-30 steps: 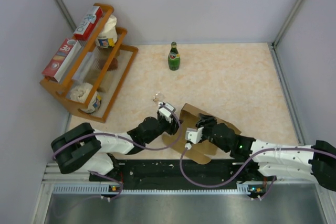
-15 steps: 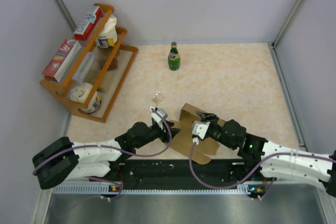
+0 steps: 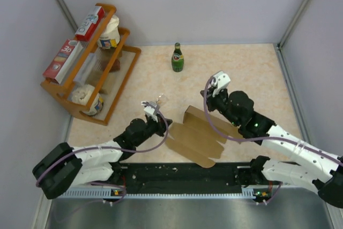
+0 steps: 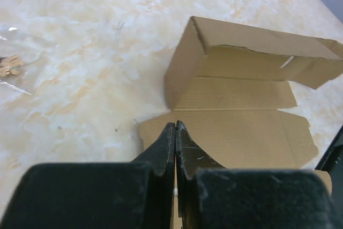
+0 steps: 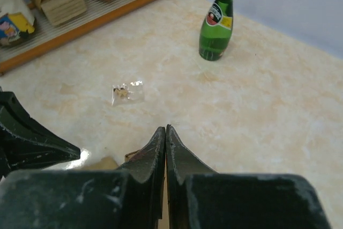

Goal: Fold the paper box

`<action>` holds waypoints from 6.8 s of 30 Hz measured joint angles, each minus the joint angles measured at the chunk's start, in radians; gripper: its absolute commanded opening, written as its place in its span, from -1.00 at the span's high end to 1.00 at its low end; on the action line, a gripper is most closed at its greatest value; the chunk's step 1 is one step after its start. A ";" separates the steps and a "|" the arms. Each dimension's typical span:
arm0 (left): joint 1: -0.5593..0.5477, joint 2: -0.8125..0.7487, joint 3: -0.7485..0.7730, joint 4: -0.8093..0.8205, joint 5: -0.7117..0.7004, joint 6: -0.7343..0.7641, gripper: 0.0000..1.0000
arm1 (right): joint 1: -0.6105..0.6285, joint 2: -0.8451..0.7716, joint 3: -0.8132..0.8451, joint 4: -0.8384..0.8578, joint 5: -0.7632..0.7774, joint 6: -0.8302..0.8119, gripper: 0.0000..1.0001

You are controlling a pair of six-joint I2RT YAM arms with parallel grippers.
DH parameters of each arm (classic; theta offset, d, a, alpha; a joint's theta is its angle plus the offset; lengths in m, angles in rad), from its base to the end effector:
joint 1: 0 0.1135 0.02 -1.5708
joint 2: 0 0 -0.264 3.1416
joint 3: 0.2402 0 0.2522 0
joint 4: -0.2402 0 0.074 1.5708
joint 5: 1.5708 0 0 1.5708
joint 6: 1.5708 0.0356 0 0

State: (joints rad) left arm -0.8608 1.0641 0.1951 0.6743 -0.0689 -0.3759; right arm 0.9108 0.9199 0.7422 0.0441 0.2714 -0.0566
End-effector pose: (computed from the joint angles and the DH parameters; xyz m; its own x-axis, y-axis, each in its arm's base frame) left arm 0.1344 -0.1526 0.1748 -0.3789 -0.1210 -0.9175 0.6165 0.7064 -0.3478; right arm 0.1419 0.1672 0.3248 -0.0477 -0.1503 -0.9875 -0.6018 0.7933 -0.0917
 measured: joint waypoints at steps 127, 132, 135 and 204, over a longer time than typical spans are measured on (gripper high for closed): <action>0.113 0.369 0.154 0.148 0.381 -0.017 1.00 | -0.117 0.344 0.126 -0.398 -0.235 0.362 1.00; 0.120 0.250 0.149 0.026 0.301 -0.026 0.99 | -0.117 0.282 0.145 -0.433 -0.195 0.358 0.87; 0.150 0.166 0.148 -0.039 0.238 -0.044 0.64 | -0.117 0.239 0.166 -0.467 -0.175 0.356 0.75; 0.278 0.417 1.022 -0.725 0.329 0.174 0.04 | -0.299 -0.159 0.093 -0.985 0.016 0.648 0.11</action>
State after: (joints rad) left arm -0.5823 1.4807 1.2167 -0.0505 0.2604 -0.2020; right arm 0.6121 0.7609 0.8356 -0.9405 0.2874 0.5915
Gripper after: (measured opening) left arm 0.497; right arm 0.465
